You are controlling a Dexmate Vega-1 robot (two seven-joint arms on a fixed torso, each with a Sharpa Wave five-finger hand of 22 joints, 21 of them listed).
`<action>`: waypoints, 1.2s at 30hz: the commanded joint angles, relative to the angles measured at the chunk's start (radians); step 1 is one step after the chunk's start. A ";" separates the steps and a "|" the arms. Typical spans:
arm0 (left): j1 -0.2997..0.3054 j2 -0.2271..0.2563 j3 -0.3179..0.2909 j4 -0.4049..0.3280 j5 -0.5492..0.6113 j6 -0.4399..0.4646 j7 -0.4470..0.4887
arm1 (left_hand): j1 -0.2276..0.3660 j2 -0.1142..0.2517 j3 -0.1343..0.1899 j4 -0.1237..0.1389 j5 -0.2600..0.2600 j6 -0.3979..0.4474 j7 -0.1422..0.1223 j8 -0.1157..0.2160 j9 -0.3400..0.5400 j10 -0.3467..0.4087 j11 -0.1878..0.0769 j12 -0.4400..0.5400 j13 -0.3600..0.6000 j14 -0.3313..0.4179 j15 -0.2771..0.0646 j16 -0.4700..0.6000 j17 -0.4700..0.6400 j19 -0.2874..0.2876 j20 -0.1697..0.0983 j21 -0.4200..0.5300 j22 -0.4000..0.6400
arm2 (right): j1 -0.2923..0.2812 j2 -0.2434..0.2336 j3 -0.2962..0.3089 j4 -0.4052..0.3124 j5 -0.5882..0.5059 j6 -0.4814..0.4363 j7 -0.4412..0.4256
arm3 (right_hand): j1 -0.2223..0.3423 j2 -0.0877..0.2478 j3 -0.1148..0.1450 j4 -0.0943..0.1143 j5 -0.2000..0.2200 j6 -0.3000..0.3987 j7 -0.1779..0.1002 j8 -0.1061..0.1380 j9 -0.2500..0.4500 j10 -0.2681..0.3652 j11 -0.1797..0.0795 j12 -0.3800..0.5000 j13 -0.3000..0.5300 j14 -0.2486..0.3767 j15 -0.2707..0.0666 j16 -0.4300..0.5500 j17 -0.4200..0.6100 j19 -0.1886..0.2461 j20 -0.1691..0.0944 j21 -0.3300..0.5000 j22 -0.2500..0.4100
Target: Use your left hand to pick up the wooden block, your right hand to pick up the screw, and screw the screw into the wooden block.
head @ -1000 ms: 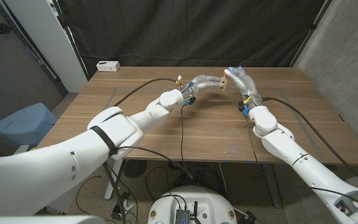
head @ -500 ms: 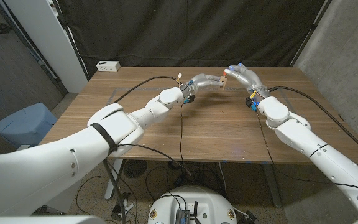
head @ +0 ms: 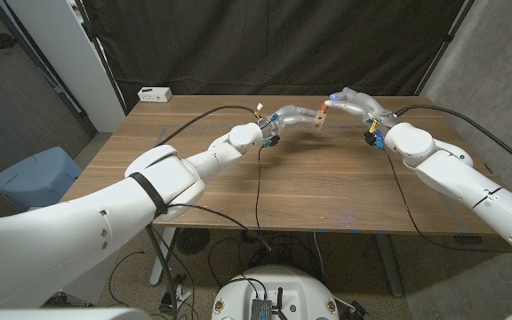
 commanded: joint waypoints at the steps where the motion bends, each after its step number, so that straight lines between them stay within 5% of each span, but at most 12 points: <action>1: -0.008 0.006 0.026 -0.002 0.030 -0.026 0.020 | -0.002 0.008 0.003 0.003 0.006 0.009 0.001 0.012 0.005 -0.001 0.000 0.004 0.003 -0.001 -0.053 0.002 0.001 -0.004 0.004 0.006 0.005 | 0.072 -0.115 -0.015 -0.054 -0.009 -0.104 0.133 | 0.018 0.002 0.007 -0.009 0.009 0.006 -0.002 -0.001 0.003 -0.031 0.009 0.001 0.003 -0.057 0.003 0.001 0.000 -0.012 0.003 -0.004 0.001; 10: -0.006 0.005 0.027 0.000 0.029 -0.025 0.031 | -0.003 0.007 0.002 0.003 0.005 0.008 0.001 0.012 0.004 -0.002 0.000 0.004 0.003 -0.002 -0.053 0.002 0.001 -0.004 0.004 0.007 0.005 | 0.121 -0.157 -0.040 -0.067 -0.033 -0.145 0.211 | 0.032 0.002 0.016 -0.018 0.015 0.020 -0.014 0.001 0.002 -0.035 0.012 0.002 0.004 -0.059 0.005 0.003 0.000 -0.009 0.003 0.000 0.001; 23: -0.015 -0.003 0.042 0.006 0.031 0.001 0.054 | -0.003 0.007 0.002 0.003 0.005 0.007 0.000 0.012 0.004 -0.001 -0.001 0.005 0.003 0.000 -0.056 0.003 0.001 -0.003 0.002 0.008 0.004 | 0.190 -0.205 -0.066 -0.109 -0.068 -0.228 0.303 | 0.048 -0.002 0.025 -0.027 0.017 0.035 0.006 0.003 0.002 -0.036 0.030 0.005 0.004 -0.058 0.008 0.005 -0.001 -0.002 0.003 0.004 0.001; 36: -0.031 -0.017 0.062 0.009 0.026 0.039 0.058 | -0.002 0.007 0.003 0.001 0.005 0.007 0.000 0.012 0.005 0.005 -0.001 0.008 0.003 0.002 -0.057 0.004 0.001 0.000 0.003 0.009 0.004 | 0.311 -0.196 -0.139 -0.082 -0.142 -0.265 0.436 | 0.061 -0.008 0.032 -0.033 0.013 0.053 0.006 0.008 0.004 -0.040 0.041 0.006 0.004 -0.059 0.018 0.006 -0.001 -0.005 0.000 0.004 0.001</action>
